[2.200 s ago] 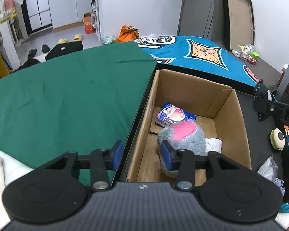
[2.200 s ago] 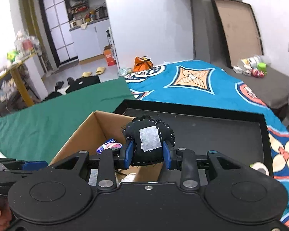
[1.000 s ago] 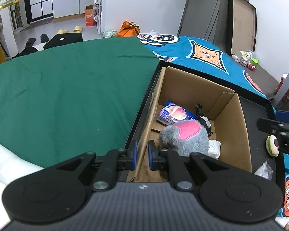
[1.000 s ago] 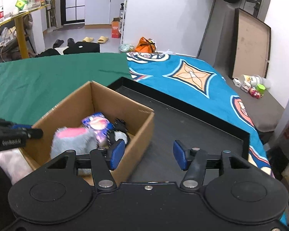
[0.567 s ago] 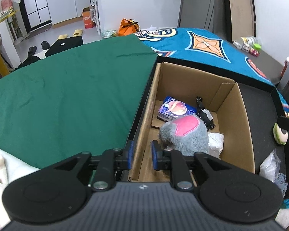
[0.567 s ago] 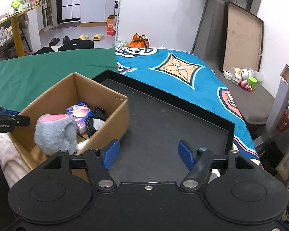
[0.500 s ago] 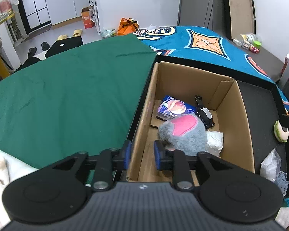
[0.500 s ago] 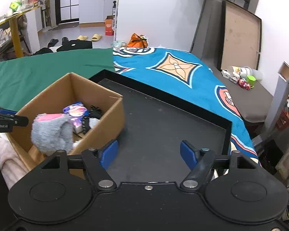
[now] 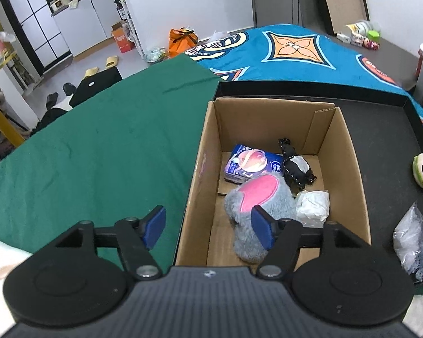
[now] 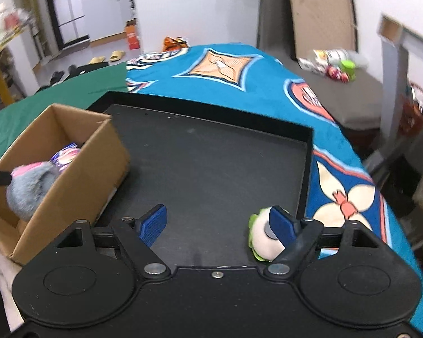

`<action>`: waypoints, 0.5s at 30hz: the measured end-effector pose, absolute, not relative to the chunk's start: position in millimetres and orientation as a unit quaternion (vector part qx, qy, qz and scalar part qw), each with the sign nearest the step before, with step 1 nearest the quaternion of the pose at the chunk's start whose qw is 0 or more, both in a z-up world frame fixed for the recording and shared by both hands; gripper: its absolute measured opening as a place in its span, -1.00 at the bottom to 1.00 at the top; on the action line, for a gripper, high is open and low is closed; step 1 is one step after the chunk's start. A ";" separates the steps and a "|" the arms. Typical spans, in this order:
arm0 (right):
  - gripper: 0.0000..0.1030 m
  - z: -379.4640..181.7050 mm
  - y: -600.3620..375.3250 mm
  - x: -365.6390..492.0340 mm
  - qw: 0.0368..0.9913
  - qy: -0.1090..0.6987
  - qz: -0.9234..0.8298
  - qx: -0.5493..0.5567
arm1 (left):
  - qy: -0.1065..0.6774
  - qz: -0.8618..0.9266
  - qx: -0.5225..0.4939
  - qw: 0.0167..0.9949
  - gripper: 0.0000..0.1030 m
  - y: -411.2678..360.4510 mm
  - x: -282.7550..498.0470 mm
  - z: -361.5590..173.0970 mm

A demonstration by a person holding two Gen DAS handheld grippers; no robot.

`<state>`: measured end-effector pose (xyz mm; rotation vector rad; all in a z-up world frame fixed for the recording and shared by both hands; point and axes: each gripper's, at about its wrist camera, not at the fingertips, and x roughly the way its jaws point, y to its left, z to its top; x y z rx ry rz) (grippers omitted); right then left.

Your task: Organize soft objects

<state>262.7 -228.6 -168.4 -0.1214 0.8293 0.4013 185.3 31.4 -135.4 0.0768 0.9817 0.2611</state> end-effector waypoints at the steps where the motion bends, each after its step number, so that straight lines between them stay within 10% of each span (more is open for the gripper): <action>1: 0.52 -171.4 -232.8 266.0 0.894 0.404 0.188 -0.051 | 0.471 0.126 0.041 0.872 0.29 29.5 186.8 -135.0; 15: 0.26 -205.2 -262.4 297.3 0.878 0.447 0.168 0.030 | 0.483 0.134 0.088 0.861 0.33 5.2 202.0 -136.9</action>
